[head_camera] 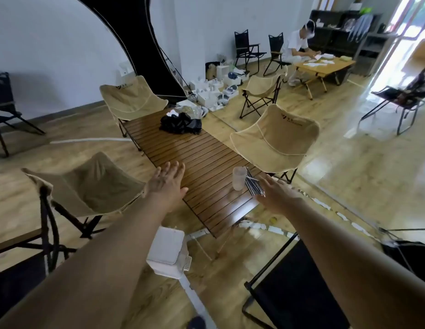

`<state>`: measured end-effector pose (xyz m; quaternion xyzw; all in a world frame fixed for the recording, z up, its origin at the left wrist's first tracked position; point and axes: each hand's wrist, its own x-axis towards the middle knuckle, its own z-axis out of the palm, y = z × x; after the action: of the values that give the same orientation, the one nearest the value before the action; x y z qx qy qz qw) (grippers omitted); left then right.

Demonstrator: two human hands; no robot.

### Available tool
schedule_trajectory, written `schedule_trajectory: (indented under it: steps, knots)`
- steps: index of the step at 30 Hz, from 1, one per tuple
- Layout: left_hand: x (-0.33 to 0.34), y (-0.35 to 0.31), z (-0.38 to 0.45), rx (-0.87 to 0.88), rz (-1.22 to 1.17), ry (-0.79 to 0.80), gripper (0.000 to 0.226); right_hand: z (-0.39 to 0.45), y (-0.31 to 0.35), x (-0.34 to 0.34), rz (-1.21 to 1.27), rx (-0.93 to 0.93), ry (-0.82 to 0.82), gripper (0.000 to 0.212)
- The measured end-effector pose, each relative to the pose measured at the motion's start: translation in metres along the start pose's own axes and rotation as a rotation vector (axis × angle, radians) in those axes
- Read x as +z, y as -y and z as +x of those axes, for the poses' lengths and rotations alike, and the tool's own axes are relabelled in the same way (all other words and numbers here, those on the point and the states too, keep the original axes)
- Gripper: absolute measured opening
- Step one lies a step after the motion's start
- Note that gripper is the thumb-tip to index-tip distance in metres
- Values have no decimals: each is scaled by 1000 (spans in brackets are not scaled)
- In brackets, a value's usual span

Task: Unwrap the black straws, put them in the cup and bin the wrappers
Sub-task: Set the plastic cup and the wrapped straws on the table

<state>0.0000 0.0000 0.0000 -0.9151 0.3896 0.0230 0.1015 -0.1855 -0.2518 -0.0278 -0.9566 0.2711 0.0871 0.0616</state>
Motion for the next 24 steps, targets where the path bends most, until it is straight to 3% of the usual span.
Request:
schedule_trajectory:
  steps: [11,16,20,24]
  knots:
    - [-15,21,138,57,17,55,65,120,15,-22,0,39,77,66]
    - [-28,33,212,82,-1,79,59,193,23,-33,128,28,45,54]
    - [-27,32,251,129,-31,139,58,256,3,4,123,41,138,65]
    - [-20,33,278,164,-6,158,59,264,12,-15,83,27,167,64]
